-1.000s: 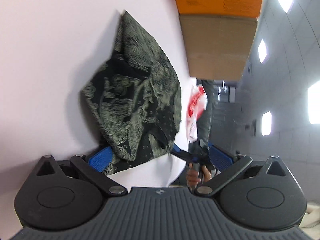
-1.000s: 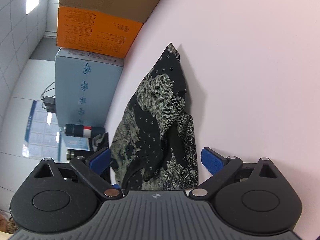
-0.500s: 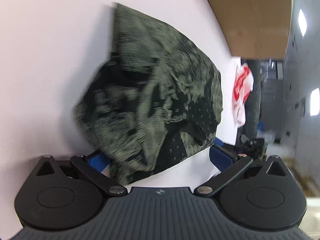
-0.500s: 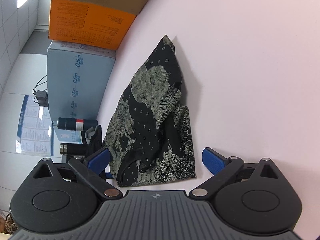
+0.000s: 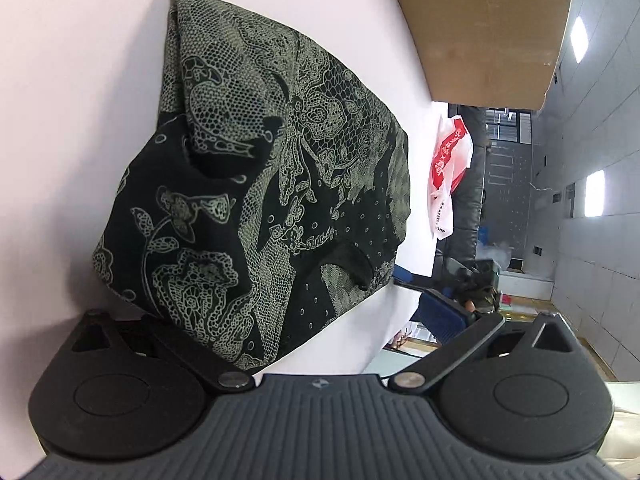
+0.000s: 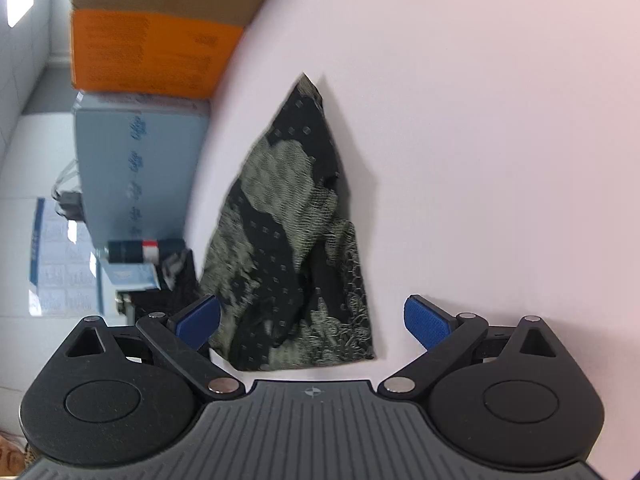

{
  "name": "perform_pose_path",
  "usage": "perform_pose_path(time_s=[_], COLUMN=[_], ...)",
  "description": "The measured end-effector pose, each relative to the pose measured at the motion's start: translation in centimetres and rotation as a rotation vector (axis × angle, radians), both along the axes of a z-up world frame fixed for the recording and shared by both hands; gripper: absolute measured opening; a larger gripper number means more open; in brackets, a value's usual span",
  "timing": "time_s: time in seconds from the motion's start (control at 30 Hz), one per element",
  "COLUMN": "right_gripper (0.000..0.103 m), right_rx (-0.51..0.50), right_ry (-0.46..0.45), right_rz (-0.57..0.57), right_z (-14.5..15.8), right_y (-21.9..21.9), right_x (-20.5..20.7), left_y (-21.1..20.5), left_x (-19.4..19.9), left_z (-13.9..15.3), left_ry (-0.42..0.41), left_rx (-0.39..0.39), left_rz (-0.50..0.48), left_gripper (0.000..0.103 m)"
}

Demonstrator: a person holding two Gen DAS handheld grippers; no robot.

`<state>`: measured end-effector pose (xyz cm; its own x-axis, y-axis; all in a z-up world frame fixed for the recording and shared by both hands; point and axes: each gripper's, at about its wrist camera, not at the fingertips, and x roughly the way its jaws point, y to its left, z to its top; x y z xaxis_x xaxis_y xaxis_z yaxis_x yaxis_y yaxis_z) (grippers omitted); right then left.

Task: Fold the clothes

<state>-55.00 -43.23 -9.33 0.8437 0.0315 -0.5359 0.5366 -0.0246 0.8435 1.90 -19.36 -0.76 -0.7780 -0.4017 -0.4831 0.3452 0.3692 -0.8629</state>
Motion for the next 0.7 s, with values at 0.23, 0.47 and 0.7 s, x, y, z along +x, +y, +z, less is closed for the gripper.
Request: perform_pose_path(time_s=[0.23,0.47,0.7], right_gripper=[0.103,0.085,0.005], right_rx=[-0.014,0.045,0.128], right_ry=[0.041,-0.095,-0.001], right_rz=[0.222,0.2,0.139], right_z=[0.4,-1.0,-3.2], right_y=[-2.6,-3.1,-2.1], right_x=[5.7,7.6,7.4], left_y=[-0.7,-0.8,-1.2], left_x=[-0.1,-0.5,-0.5], left_z=[-0.4,-1.8,-1.6], left_ry=[0.026,0.148,0.09], left_rx=[0.028,-0.032,0.052], left_rz=[-0.003,0.079,0.08], left_gripper=[0.103,0.103,0.089])
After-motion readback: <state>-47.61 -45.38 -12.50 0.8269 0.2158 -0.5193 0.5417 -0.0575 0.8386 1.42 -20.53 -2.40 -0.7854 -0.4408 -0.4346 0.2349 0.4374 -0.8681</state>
